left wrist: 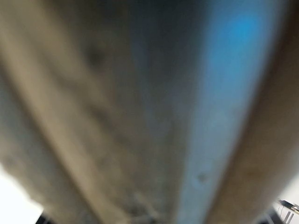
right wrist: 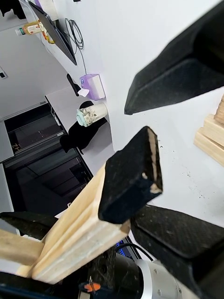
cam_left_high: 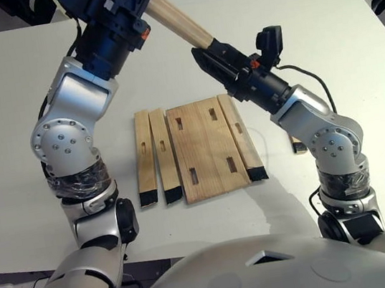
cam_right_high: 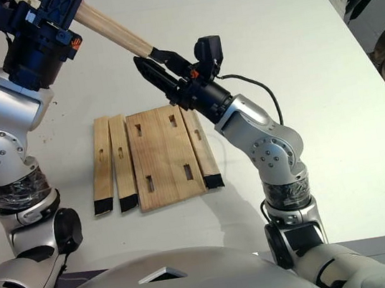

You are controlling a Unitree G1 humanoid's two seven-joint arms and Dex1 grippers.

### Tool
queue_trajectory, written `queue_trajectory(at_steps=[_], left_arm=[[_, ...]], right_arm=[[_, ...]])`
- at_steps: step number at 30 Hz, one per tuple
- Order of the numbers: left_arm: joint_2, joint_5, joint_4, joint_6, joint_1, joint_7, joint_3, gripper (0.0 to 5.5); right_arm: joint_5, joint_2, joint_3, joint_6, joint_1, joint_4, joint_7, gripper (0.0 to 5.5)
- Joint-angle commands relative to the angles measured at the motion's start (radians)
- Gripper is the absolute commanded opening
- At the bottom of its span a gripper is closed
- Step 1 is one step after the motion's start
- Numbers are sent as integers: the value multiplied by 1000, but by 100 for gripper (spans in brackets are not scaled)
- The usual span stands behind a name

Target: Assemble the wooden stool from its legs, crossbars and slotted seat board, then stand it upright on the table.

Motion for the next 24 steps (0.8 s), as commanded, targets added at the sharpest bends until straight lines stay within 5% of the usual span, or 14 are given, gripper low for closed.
queue_trajectory(at_steps=[1, 17, 24], left_arm=[[48, 64, -14, 35, 50, -50, -47, 203], [124, 167, 36, -7, -53, -178, -19, 203], [274, 306, -169, -49, 166, -382, -55, 203]], right_arm=[[-7, 9, -49, -25, -51, -11, -12, 336], [-100, -185, 81, 28, 199, -125, 213, 336], [-77, -490, -181, 29, 389, -160, 411, 336]])
